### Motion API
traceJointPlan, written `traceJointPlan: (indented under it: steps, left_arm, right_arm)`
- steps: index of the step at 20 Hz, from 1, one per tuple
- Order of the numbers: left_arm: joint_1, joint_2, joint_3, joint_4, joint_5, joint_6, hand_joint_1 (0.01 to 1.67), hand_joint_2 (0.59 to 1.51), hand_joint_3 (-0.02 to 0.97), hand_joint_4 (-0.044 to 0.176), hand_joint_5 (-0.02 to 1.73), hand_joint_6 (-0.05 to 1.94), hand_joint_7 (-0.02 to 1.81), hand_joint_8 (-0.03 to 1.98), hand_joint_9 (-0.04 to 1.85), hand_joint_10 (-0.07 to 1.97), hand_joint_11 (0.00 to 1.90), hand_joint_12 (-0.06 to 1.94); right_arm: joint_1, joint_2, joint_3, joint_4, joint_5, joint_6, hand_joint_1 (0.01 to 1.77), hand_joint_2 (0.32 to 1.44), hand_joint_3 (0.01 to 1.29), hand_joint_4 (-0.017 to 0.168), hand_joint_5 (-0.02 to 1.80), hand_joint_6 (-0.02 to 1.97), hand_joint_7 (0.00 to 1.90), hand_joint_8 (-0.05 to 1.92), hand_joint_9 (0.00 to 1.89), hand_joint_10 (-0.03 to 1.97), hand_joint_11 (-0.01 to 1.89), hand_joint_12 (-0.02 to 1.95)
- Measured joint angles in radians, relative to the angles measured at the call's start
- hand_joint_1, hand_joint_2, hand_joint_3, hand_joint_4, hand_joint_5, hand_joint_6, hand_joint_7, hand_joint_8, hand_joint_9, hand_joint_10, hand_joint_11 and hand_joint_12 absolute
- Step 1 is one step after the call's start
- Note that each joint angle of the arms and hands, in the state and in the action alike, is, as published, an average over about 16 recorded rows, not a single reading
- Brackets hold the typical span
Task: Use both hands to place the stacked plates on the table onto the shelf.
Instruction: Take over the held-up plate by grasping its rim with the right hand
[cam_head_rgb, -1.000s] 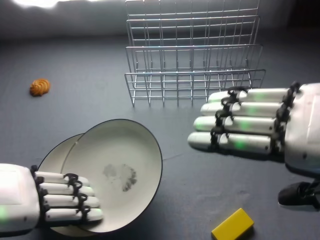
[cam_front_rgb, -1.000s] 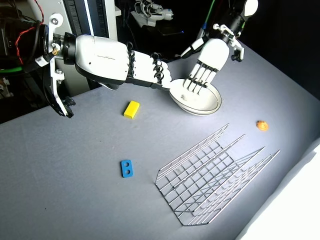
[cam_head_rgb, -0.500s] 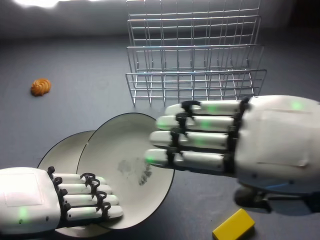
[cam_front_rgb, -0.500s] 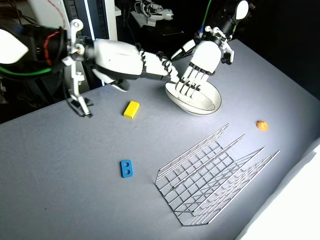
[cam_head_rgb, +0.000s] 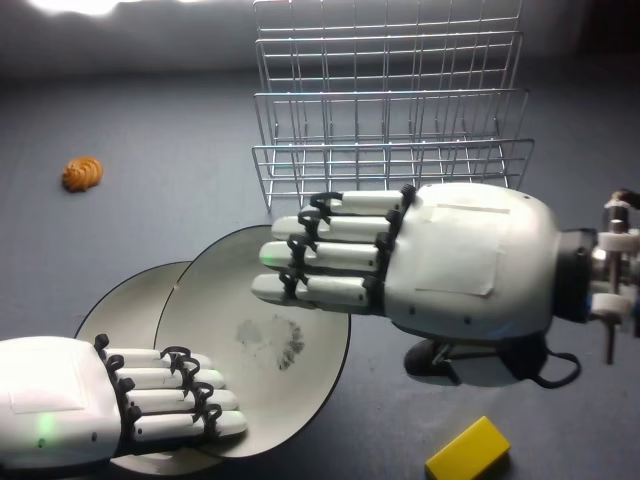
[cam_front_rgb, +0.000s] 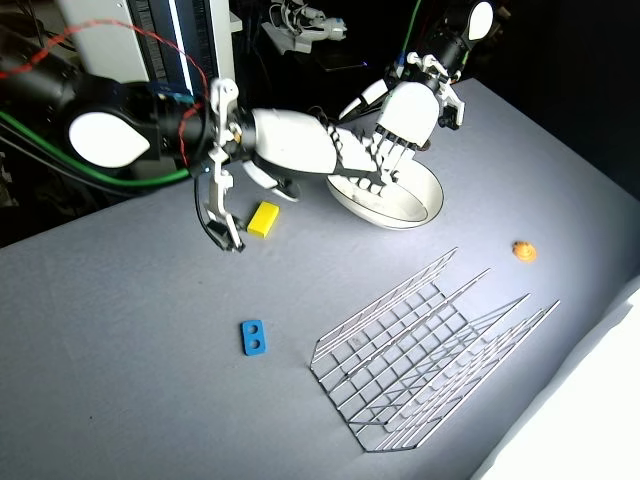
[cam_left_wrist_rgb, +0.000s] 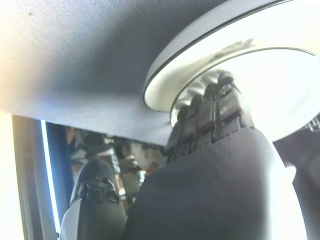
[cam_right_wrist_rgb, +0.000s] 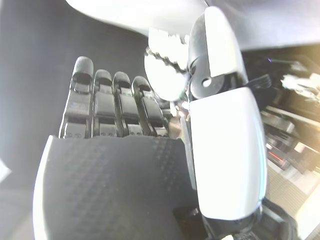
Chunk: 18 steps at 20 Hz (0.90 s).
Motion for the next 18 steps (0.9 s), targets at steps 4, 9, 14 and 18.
traceJointPlan:
  steps: [4, 9, 14, 18]
  left_arm:
    - [0.004, -0.001, 0.003, -0.005, -0.004, 0.0, 0.01, 1.138, 0.014, -0.008, -0.01, -0.03, -0.01, -0.02, -0.01, -0.02, 0.01, -0.01]
    - [0.008, -0.003, 0.005, -0.01, -0.008, 0.0, 0.01, 1.137, 0.014, -0.008, -0.01, -0.03, -0.01, -0.02, -0.01, -0.02, 0.01, -0.01]
    - [0.012, -0.003, 0.004, -0.017, -0.008, 0.0, 0.01, 1.135, 0.014, -0.008, -0.01, -0.03, -0.01, -0.02, -0.02, -0.02, 0.01, -0.01]
    - [0.016, -0.003, 0.003, -0.024, -0.008, 0.0, 0.01, 1.133, 0.013, -0.008, -0.01, -0.03, -0.01, -0.02, -0.02, -0.02, 0.01, -0.01]
  right_arm:
    - [0.007, -0.064, 0.053, 0.022, -0.015, -0.028, 1.12, 1.01, 0.02, 0.001, 0.1, 0.02, 0.05, 0.01, 0.05, 0.0, 0.01, 0.49]
    - [0.022, -0.126, 0.094, 0.028, -0.023, -0.067, 1.12, 1.0, 0.02, 0.001, 0.15, 0.02, 0.09, 0.01, 0.09, 0.0, 0.01, 0.6]
    - [0.036, -0.172, 0.125, 0.029, -0.043, -0.106, 1.12, 1.01, 0.02, 0.001, 0.2, 0.02, 0.14, 0.01, 0.14, 0.01, 0.01, 0.72]
    - [0.046, -0.206, 0.148, 0.024, -0.06, -0.126, 1.13, 1.01, 0.02, 0.001, 0.23, 0.02, 0.19, 0.01, 0.19, 0.01, 0.01, 0.84]
